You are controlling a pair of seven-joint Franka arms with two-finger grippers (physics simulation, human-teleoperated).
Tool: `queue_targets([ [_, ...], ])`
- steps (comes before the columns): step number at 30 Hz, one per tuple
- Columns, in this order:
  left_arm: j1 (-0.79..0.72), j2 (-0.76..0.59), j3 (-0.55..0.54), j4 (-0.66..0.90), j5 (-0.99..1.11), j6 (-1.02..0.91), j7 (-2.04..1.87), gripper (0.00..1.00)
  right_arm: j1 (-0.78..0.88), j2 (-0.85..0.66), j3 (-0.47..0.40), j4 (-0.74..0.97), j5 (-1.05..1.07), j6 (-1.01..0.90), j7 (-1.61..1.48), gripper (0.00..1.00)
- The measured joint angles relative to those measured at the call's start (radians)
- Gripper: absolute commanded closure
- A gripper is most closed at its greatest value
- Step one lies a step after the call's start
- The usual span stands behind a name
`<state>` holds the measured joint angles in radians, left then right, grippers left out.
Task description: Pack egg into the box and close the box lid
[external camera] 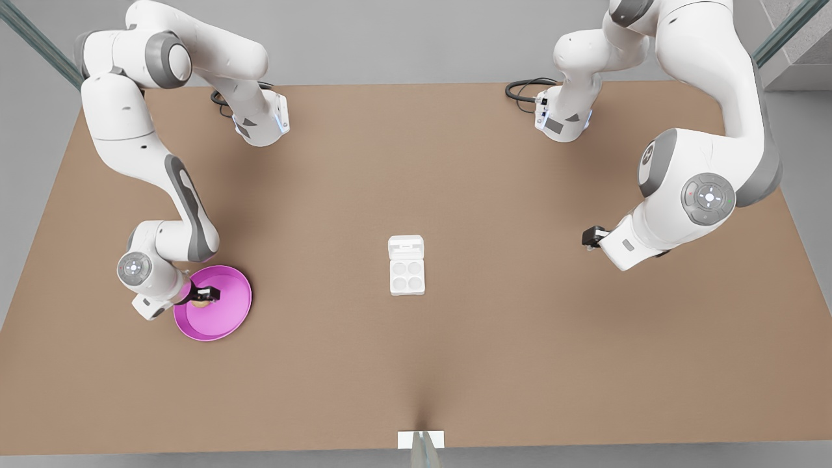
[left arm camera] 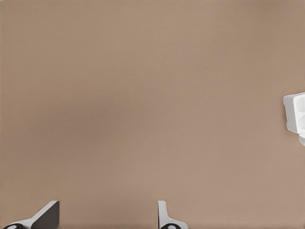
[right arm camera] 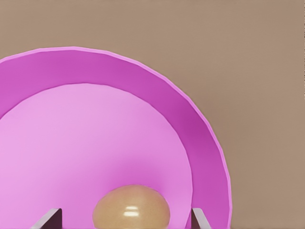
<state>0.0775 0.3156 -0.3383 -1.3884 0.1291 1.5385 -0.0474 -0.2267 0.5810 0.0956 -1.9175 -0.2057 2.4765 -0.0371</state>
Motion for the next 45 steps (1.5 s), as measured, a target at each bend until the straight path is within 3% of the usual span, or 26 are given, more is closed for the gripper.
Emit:
queue_targets([
  [3,-0.023,-0.005,-0.007,0.000,-0.003,-0.005,-0.003,0.00,-0.022,0.010,0.018,-0.003,0.003,0.016,0.006,0.00],
  [7,-0.314,-0.028,-0.047,0.008,-0.007,-0.052,-0.066,0.00,-0.035,0.023,0.034,-0.006,0.012,0.030,0.013,0.00],
  [10,-0.330,-0.014,-0.055,0.000,-0.010,-0.071,-0.113,0.00,-0.036,0.028,0.036,-0.009,0.014,0.036,0.017,0.00],
  [12,-0.330,-0.005,-0.055,-0.001,-0.011,-0.078,-0.140,0.00,-0.036,0.031,0.036,-0.009,0.016,0.039,0.018,0.28],
  [14,-0.329,0.002,-0.055,-0.002,-0.011,-0.083,-0.165,0.00,-0.037,0.033,0.036,-0.011,0.016,0.041,0.020,0.29],
  [18,-0.327,0.007,-0.055,-0.001,-0.011,-0.088,-0.206,0.00,-0.038,0.033,0.036,-0.011,0.022,0.044,0.017,0.47],
  [23,-0.326,0.006,-0.056,-0.001,-0.012,-0.092,-0.247,0.00,-0.038,0.019,0.038,-0.011,0.030,0.045,0.006,0.59],
  [25,-0.332,0.004,-0.057,-0.003,-0.021,-0.095,-0.260,0.00,-0.037,0.011,0.040,-0.011,-0.050,0.043,0.084,0.60],
  [41,-0.329,0.004,-0.057,-0.002,-0.051,-0.099,-0.326,0.00,-0.016,-0.040,0.110,0.041,0.040,-0.056,0.051,0.60],
  [45,-0.328,0.005,-0.057,0.001,-0.053,-0.098,-0.335,0.00,0.065,-0.055,0.121,0.102,0.066,-0.127,0.077,0.60],
])
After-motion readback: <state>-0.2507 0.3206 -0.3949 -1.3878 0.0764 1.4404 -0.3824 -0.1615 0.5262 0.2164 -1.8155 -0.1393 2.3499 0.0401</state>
